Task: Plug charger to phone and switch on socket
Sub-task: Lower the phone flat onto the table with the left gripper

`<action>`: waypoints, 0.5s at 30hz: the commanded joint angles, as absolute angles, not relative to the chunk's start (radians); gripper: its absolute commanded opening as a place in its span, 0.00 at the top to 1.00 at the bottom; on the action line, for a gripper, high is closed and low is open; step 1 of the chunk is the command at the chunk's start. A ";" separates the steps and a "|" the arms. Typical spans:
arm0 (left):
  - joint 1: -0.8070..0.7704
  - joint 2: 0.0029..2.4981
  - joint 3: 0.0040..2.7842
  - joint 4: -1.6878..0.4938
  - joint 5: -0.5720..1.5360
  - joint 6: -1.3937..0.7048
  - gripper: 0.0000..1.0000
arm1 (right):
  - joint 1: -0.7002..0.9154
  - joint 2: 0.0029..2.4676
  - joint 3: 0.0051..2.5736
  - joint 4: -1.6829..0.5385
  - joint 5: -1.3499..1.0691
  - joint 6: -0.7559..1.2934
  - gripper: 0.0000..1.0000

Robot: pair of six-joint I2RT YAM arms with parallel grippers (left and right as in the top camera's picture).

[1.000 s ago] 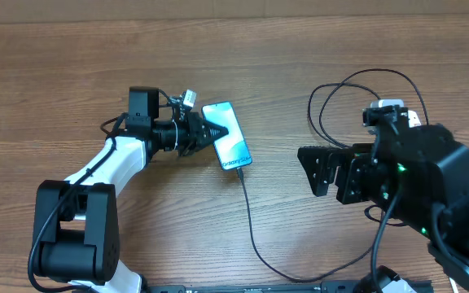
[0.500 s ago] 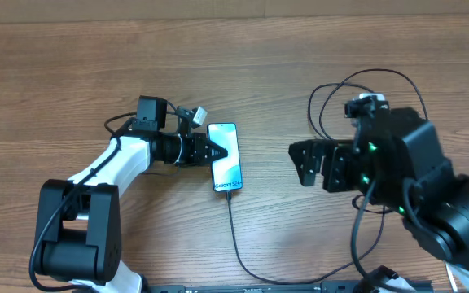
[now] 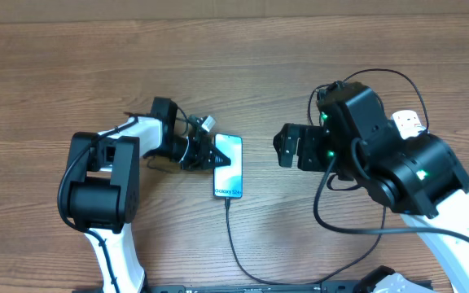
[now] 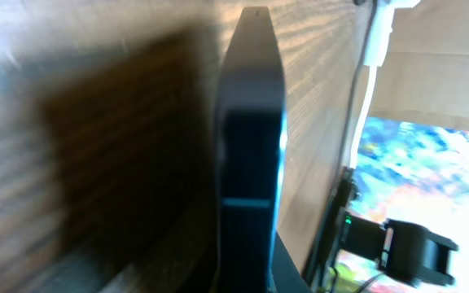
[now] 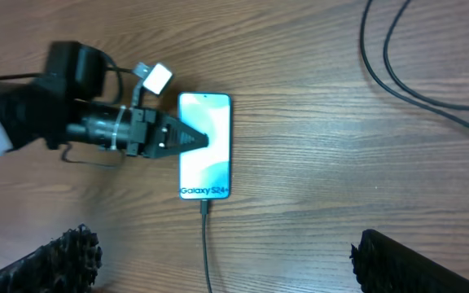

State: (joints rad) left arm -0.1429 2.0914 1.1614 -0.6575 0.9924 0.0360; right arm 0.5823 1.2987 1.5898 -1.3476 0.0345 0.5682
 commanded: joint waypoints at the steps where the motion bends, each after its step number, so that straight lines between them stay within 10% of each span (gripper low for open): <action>1: -0.156 2.101 1.233 -0.709 0.846 0.113 0.96 | 0.577 1.312 1.589 -1.348 0.079 0.628 0.00; 15: -0.157 2.101 1.240 -0.701 0.745 -0.007 0.85 | 0.577 1.328 1.589 -1.249 0.088 0.868 0.00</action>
